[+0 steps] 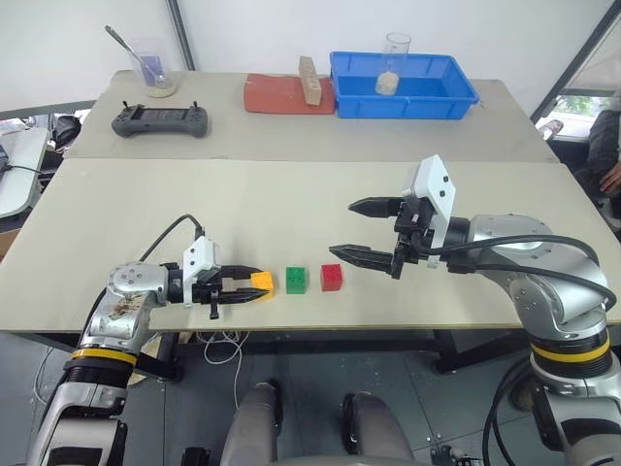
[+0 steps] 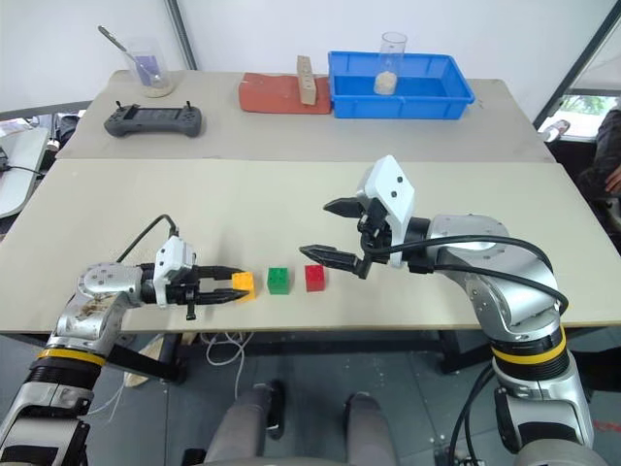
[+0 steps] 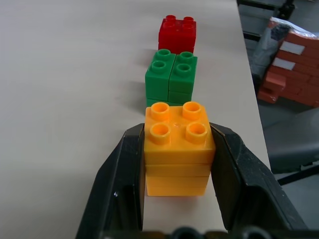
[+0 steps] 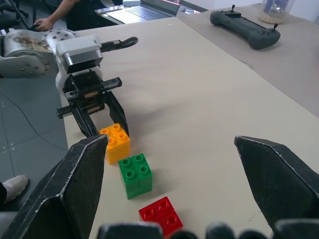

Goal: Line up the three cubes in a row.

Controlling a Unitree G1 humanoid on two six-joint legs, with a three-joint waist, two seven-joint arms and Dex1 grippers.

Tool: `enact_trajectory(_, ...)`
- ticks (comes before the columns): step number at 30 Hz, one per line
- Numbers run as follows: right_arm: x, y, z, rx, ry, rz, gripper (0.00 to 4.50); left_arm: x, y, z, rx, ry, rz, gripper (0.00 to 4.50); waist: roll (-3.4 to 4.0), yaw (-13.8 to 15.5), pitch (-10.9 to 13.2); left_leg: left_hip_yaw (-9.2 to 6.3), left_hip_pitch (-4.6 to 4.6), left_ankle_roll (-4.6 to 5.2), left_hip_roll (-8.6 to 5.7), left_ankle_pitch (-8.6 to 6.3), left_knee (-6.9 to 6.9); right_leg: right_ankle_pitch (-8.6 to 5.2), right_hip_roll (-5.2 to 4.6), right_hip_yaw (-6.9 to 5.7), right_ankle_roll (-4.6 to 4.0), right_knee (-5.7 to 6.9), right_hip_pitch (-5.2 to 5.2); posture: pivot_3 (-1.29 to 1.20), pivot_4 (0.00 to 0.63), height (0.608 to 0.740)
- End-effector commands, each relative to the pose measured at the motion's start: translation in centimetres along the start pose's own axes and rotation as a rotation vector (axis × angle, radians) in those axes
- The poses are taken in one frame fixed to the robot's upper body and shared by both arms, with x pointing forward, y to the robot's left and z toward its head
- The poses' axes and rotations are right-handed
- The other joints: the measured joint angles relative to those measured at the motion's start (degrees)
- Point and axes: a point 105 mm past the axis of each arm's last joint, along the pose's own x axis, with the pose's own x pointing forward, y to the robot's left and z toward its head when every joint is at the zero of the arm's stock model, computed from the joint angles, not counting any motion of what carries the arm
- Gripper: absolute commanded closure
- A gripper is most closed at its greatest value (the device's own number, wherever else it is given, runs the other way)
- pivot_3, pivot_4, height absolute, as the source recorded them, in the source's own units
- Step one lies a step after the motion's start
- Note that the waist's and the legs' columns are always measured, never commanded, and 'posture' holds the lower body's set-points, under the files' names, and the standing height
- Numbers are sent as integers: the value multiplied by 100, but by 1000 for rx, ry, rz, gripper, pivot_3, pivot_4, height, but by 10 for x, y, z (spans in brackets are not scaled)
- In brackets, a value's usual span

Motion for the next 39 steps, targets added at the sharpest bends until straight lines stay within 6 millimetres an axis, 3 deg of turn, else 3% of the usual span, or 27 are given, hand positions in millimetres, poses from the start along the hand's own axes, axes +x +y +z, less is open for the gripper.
enact_trajectory(1,-4,3,10,-40,-31,2,0,4,3,-1,36,6,-33,3185,0,1,0,0,0,0,0,0,2,0,1,1,0,0,1,0,150,740)
enact_trajectory(11,-8,7,7,-41,-21,6,0,4,15,-4,51,18,-52,3185,0,36,0,-1,0,2,0,1,7,10,3,0,19,2,4,0,150,740)
enact_trajectory(19,-19,28,19,-68,-32,153,0,3,17,0,68,32,-121,3185,0,34,0,-2,1,25,4,15,7,9,8,0,20,4,3,0,150,740)
enact_trajectory(28,-19,26,22,-87,-26,146,0,3,23,-1,83,57,-155,3185,0,34,0,-3,0,25,3,16,8,8,8,1,17,3,2,0,150,740)
enact_trajectory(30,-19,26,22,-84,-22,142,0,3,24,-1,84,58,-158,2144,0,34,0,-3,0,26,3,16,8,8,8,1,18,4,2,0,150,740)
enact_trajectory(35,-20,24,18,-79,-13,132,0,3,25,2,91,60,-175,47,-1,33,0,-3,-2,33,3,20,8,10,8,1,21,5,0,0,150,740)
enact_trajectory(39,-21,22,15,-74,-9,126,0,-4,26,6,108,74,-166,47,-1,34,0,-3,-2,32,3,20,9,9,8,1,20,4,0,0,150,740)
